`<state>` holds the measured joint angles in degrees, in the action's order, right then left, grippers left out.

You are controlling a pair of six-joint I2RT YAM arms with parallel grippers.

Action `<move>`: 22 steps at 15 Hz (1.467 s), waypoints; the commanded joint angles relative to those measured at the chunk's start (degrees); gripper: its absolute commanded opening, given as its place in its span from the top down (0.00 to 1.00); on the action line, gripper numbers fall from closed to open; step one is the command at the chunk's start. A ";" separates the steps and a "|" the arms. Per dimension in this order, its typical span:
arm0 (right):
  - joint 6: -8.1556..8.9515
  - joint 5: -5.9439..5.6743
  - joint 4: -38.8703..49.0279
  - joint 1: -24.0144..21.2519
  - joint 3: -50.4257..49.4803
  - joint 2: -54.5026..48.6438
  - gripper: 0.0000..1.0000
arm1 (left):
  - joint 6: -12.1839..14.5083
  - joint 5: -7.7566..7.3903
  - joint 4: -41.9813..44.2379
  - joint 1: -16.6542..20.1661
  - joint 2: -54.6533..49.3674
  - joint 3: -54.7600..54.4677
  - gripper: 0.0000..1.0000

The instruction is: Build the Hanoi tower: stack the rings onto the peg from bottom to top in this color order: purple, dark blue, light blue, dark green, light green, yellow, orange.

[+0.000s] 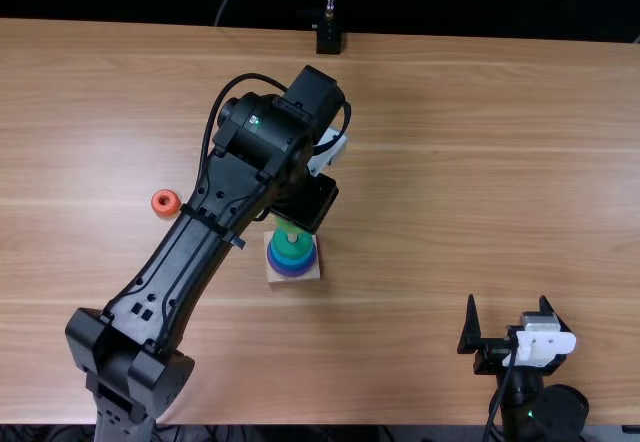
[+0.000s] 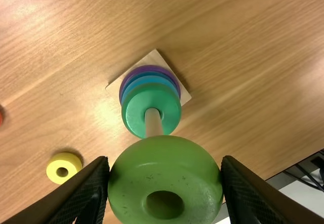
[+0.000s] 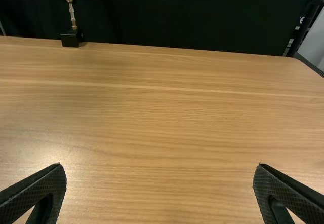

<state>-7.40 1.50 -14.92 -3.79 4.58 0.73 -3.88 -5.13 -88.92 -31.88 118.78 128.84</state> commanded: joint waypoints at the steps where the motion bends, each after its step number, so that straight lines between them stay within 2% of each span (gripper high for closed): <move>1: 0.12 -0.13 -4.13 -0.43 -3.88 -0.73 0.00 | -0.44 -0.57 0.01 -0.29 0.93 -1.92 1.00; 5: 0.12 -0.02 -4.13 -0.43 -3.88 -0.73 0.00 | -0.13 -0.57 0.01 -0.11 0.84 -4.29 1.00; 6: 0.12 -0.13 -4.13 -0.43 -3.88 -0.73 0.00 | -0.02 -0.57 0.44 -0.03 0.93 -4.29 0.91; 7: 0.12 -0.13 -4.13 -0.43 -3.88 -0.73 0.00 | -0.02 -0.46 0.54 -0.03 0.93 -4.21 0.57; 8: 0.12 -0.02 -4.13 -0.43 -3.88 -0.73 0.00 | -0.02 -0.57 0.54 -0.03 1.01 -4.12 0.17; 9: 0.12 -0.13 -4.13 -0.43 -3.88 -0.73 0.00 | -0.02 -0.57 0.01 -0.03 1.10 -4.12 0.00; 11: 0.12 -0.13 -4.13 -0.43 -3.88 -0.73 0.00 | -0.13 -1.10 0.33 -0.03 1.72 -3.94 0.00; 16: 0.12 -0.13 -4.13 -0.43 -3.88 -0.73 0.00 | 0.08 -0.99 0.86 0.24 1.45 0.10 0.00; 18: 0.12 -0.02 -4.13 -0.43 -3.88 -0.73 0.00 | 0.08 -1.41 2.12 1.64 0.93 1.15 0.00; 19: 0.12 -0.13 -4.13 -0.43 -3.88 -0.73 0.00 | -0.02 -3.31 4.76 2.61 0.22 0.80 0.00; 20: 0.12 -0.02 -4.13 -0.43 -3.88 -0.73 0.00 | -0.23 -6.05 8.66 4.37 -1.80 0.28 0.00; 21: 0.12 -0.02 -4.13 -0.43 -3.88 -0.73 0.00 | -0.44 -8.16 12.25 6.57 -4.00 -1.22 0.00; 22: 0.12 -0.13 -4.13 -0.43 -3.88 -0.73 0.00 | -0.44 -8.59 15.41 8.50 -6.11 -4.38 0.00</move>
<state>-7.38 1.50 -14.90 -3.79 4.60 0.73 -3.86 -11.09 -73.08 -25.04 116.53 125.40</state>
